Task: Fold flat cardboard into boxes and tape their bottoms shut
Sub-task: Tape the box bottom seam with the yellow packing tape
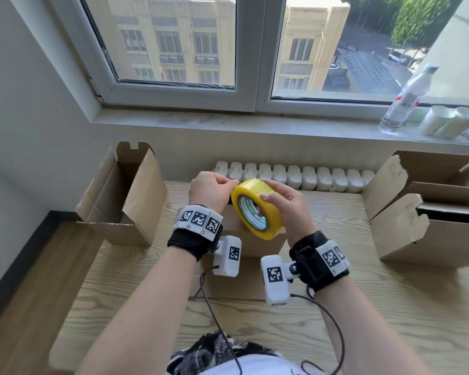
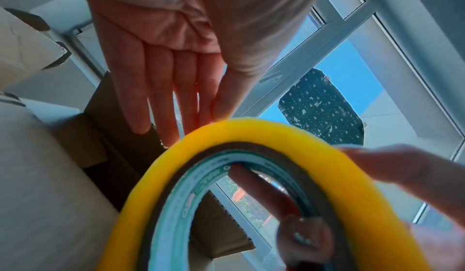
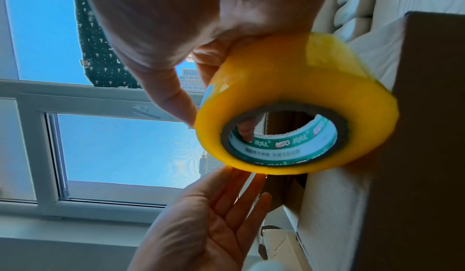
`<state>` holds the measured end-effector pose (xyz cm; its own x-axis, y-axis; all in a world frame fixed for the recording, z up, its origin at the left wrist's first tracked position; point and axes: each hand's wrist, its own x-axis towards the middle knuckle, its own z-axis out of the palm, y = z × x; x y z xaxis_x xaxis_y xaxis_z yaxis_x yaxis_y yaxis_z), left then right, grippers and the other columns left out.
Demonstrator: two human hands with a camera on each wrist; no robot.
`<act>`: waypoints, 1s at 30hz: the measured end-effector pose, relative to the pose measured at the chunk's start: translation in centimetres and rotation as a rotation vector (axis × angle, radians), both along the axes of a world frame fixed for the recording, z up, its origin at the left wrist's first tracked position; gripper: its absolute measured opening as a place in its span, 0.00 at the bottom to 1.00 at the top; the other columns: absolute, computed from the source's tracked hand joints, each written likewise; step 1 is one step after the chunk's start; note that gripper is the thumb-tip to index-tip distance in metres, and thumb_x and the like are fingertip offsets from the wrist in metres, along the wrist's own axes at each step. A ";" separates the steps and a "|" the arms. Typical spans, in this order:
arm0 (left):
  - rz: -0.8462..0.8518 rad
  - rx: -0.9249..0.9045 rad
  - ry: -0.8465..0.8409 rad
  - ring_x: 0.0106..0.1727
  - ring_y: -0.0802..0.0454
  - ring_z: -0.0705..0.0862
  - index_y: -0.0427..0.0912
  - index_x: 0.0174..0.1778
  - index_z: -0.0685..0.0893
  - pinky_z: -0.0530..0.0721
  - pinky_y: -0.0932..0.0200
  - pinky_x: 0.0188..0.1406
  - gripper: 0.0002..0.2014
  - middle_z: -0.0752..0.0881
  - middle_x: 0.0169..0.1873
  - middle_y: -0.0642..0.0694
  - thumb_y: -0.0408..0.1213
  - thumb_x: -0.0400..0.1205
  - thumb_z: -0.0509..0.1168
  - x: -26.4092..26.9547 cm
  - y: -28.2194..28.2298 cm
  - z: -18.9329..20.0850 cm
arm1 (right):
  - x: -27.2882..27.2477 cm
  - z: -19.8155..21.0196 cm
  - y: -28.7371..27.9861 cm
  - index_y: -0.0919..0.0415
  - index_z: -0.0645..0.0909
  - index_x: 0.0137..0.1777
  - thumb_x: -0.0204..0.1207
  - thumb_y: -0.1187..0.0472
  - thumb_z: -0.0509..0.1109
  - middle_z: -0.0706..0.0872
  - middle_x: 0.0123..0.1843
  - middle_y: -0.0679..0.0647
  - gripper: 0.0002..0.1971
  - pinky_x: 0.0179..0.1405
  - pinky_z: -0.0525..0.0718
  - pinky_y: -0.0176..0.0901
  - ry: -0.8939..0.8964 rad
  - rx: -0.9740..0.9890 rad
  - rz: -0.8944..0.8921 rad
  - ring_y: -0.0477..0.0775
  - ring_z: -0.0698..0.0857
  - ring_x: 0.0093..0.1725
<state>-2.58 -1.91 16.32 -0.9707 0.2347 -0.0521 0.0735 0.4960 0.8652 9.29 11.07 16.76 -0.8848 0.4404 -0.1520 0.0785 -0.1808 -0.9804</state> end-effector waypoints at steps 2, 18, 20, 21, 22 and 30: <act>0.001 0.017 -0.001 0.43 0.51 0.90 0.46 0.36 0.94 0.89 0.49 0.51 0.08 0.92 0.33 0.49 0.46 0.75 0.76 0.1 -0.1 0.5 | 0.0 0.0 0.1 0.55 0.87 0.60 0.65 0.61 0.74 0.90 0.52 0.58 0.20 0.39 0.86 0.41 0.028 -0.005 -0.001 0.53 0.89 0.47; -0.263 -0.283 0.082 0.47 0.46 0.88 0.46 0.44 0.85 0.87 0.46 0.52 0.09 0.89 0.43 0.47 0.48 0.83 0.68 -0.3 -0.6 2.0 | 0.8 -0.6 0.2 0.52 0.86 0.59 0.69 0.65 0.75 0.91 0.47 0.54 0.18 0.38 0.85 0.37 0.101 0.031 0.028 0.46 0.90 0.44; -0.394 -0.462 0.096 0.49 0.42 0.85 0.46 0.49 0.78 0.84 0.45 0.54 0.11 0.86 0.46 0.44 0.50 0.88 0.59 -0.3 -0.8 2.5 | 0.8 -0.6 0.2 0.52 0.87 0.59 0.65 0.61 0.73 0.91 0.47 0.54 0.20 0.38 0.85 0.36 0.102 0.028 0.035 0.46 0.90 0.44; -0.447 -0.526 0.107 0.49 0.41 0.83 0.45 0.50 0.76 0.83 0.46 0.53 0.12 0.84 0.46 0.43 0.50 0.89 0.54 -0.3 -0.9 2.8 | 0.7 -0.6 0.2 0.52 0.87 0.58 0.65 0.61 0.73 0.91 0.46 0.53 0.20 0.37 0.85 0.36 0.102 0.029 0.041 0.46 0.90 0.43; -0.488 -0.573 0.112 0.49 0.41 0.82 0.44 0.50 0.74 0.81 0.46 0.51 0.13 0.83 0.44 0.44 0.49 0.90 0.51 -0.2 -0.9 3.0 | 0.7 -0.6 0.3 0.52 0.87 0.58 0.64 0.61 0.73 0.91 0.45 0.52 0.20 0.37 0.85 0.36 0.102 0.031 0.046 0.45 0.90 0.43; -0.643 -0.625 0.135 0.40 0.49 0.74 0.44 0.41 0.74 0.70 0.54 0.40 0.13 0.75 0.33 0.52 0.43 0.91 0.52 -0.7 -0.9 4.1 | 0.0 -0.8 0.4 0.48 0.88 0.50 0.65 0.57 0.74 0.90 0.43 0.53 0.12 0.38 0.86 0.42 0.092 0.118 0.024 0.51 0.89 0.44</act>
<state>-3.28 -2.82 20.43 -0.6694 0.7007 -0.2468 0.5799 0.7005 0.4161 9.28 11.51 15.92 -0.9034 0.4285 -0.0179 -0.0101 -0.0628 -0.9980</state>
